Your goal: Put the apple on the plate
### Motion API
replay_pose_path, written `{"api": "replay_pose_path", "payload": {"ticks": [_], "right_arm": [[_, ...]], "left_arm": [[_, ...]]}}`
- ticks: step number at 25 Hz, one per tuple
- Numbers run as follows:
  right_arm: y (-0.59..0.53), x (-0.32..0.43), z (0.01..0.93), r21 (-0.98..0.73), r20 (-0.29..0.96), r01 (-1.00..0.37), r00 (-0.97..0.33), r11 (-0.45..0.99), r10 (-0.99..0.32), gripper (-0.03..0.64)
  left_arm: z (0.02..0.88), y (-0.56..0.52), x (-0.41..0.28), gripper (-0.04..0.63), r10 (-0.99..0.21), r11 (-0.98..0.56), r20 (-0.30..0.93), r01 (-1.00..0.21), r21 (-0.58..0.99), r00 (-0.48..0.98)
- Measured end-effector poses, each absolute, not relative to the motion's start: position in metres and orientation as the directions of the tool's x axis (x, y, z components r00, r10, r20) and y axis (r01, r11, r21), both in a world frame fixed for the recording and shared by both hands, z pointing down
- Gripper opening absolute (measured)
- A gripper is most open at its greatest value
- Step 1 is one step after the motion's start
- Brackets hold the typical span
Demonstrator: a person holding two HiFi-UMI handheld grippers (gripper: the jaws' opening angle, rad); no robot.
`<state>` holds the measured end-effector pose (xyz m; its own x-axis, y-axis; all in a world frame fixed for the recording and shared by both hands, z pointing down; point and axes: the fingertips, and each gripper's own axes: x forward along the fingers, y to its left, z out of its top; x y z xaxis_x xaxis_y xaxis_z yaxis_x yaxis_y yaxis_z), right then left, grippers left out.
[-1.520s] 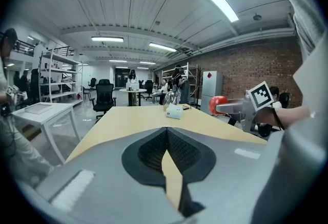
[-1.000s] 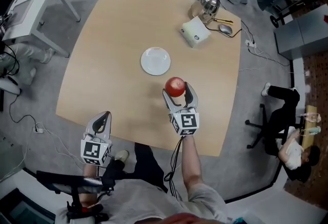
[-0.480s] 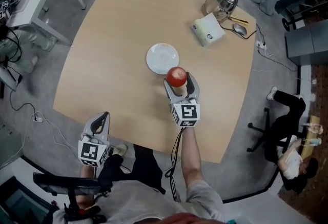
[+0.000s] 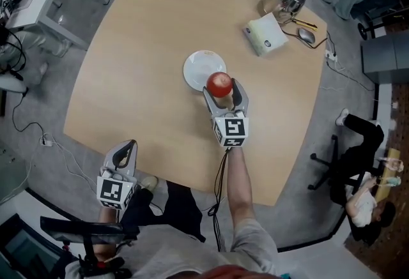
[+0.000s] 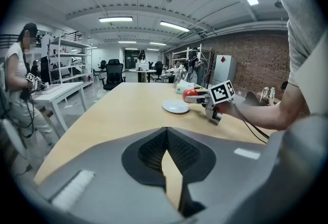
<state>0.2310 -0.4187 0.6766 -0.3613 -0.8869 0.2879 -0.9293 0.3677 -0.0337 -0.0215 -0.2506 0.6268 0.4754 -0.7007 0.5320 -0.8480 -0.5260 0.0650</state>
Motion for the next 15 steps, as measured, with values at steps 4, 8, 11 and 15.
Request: {"api": "replay_pose_path", "payload": {"ticks": [4, 8, 11, 15], "right_arm": [[-0.427, 0.229, 0.685, -0.040, 0.301, -0.927, -0.367, 0.373, -0.880, 0.393], [-0.438, 0.228, 0.692, -0.043, 0.309, -0.926, -0.369, 0.374, -0.877, 0.393], [-0.446, 0.222, 0.698, -0.041, 0.320, -0.921, -0.379, 0.387, -0.868, 0.393], [-0.453, 0.217, 0.701, -0.036, 0.327, -0.917, -0.386, 0.397, -0.863, 0.393]], "left_arm": [[0.629, -0.251, -0.022, 0.020, -0.700, -0.521, 0.537, -0.851, 0.067, 0.471], [0.633, -0.251, -0.023, 0.020, -0.697, -0.514, 0.547, -0.855, 0.069, 0.464], [0.636, -0.252, -0.024, 0.020, -0.697, -0.511, 0.550, -0.857, 0.070, 0.460], [0.639, -0.252, -0.024, 0.020, -0.694, -0.510, 0.558, -0.858, 0.065, 0.455]]}}
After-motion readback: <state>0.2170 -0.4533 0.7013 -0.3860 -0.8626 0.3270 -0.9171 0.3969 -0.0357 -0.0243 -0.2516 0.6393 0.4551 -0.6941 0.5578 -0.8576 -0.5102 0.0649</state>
